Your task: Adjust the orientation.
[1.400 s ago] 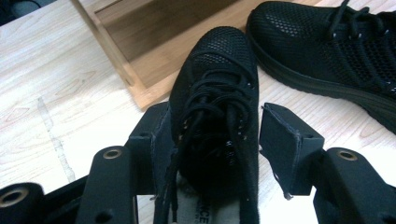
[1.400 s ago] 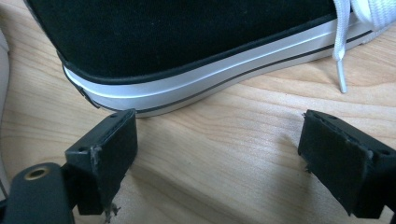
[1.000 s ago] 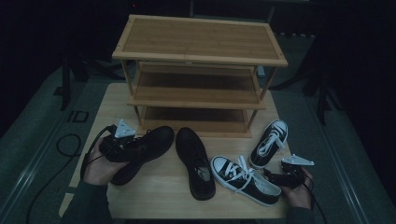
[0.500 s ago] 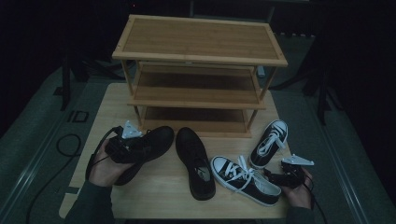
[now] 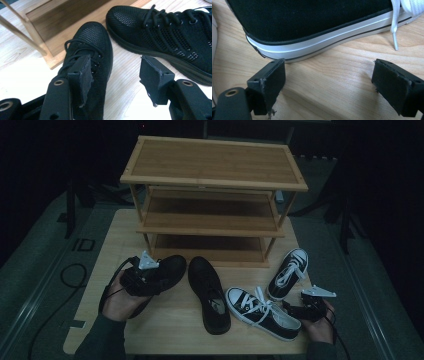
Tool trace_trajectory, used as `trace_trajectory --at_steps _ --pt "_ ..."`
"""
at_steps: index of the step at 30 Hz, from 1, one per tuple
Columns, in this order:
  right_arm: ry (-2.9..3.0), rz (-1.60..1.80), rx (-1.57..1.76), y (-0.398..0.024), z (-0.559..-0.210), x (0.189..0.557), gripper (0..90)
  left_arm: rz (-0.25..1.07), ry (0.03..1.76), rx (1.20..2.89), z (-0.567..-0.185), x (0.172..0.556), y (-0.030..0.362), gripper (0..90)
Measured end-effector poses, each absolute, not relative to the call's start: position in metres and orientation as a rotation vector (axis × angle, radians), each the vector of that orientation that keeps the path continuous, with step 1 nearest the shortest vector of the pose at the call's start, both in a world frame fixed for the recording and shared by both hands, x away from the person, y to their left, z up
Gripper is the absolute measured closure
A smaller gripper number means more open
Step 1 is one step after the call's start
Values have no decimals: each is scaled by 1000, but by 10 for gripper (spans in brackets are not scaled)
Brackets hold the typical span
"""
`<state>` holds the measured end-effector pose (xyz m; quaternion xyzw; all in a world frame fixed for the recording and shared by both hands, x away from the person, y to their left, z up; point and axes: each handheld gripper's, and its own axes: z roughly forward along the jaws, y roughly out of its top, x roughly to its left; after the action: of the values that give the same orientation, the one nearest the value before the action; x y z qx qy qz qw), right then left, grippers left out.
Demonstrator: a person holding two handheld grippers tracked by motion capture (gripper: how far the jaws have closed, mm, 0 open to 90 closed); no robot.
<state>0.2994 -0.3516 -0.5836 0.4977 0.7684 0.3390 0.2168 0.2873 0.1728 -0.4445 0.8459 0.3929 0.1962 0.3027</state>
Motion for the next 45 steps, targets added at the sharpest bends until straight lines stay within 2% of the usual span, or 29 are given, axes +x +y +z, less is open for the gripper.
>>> trace_trajectory --at_steps 26,45 --pt "2129 939 1378 -352 -584 299 117 429 957 2271 -450 284 143 431" --pt "2129 940 1378 -352 -584 299 117 392 863 2327 -454 281 105 427"
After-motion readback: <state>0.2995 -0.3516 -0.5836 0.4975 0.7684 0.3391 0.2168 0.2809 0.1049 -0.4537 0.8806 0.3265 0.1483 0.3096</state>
